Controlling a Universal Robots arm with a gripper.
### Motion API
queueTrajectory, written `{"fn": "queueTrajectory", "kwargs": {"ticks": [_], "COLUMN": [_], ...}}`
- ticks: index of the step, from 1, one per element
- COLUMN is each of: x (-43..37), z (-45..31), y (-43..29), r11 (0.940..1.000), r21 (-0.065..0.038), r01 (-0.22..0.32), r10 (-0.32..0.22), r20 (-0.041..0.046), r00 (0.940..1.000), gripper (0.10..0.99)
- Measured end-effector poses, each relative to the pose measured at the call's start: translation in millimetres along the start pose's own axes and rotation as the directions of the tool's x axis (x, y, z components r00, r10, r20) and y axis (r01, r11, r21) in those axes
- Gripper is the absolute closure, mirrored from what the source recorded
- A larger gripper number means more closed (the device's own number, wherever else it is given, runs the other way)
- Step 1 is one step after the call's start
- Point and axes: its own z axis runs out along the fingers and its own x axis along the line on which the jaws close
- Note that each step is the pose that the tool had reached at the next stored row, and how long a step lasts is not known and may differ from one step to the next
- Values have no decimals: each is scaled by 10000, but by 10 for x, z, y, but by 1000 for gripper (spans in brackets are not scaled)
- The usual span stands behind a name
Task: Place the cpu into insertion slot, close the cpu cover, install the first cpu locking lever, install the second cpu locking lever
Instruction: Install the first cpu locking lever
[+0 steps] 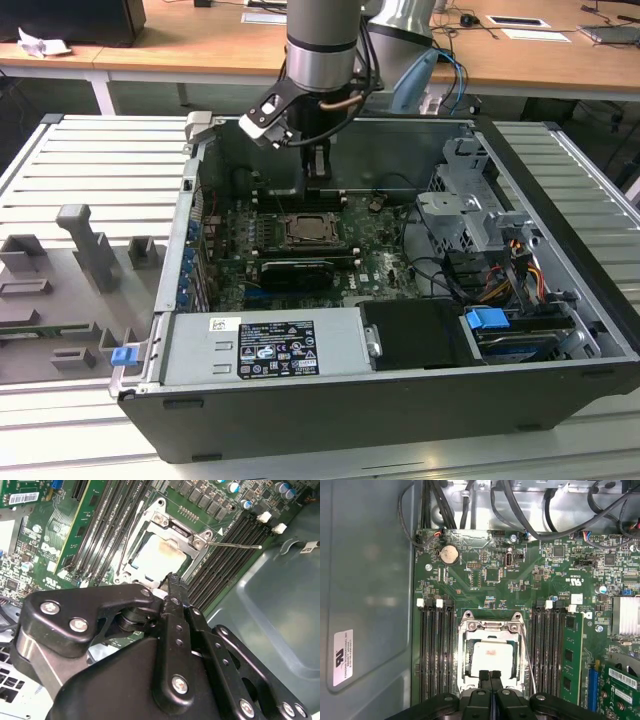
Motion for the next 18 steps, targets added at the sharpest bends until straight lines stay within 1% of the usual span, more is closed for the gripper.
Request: {"fn": "queueTrajectory", "kwargs": {"ticks": [3, 5, 6, 7, 8, 9, 12, 15, 17, 18], "x": [1, 1, 1, 1, 1, 1, 1, 1, 1, 1], "z": [-44, -57, -56, -56, -55, -53, -52, -52, -52, -52], "y": [1, 1, 1, 1, 1, 1, 1, 1, 1, 1], "r11": [10000, 10000, 9999, 9989, 9974, 9943, 9909, 9863, 9799, 9776], "r21": [-1, -2, 1, 7, 10, 15, 18, 22, 26, 28], "r01": [0, 0, 138, 469, 714, 1066, 1343, 1651, 1994, 2102], "r10": [0, 0, -138, -469, -714, -1066, -1343, -1651, -1994, -2102], "r20": [0, -1, -3, -4, -6, -10, -14, -18, -22, -23], "r00": [10000, 10000, 9999, 9989, 9974, 9943, 9909, 9863, 9799, 9777], "gripper": [980, 980, 980, 980, 980, 980, 980, 980, 980, 980]}}
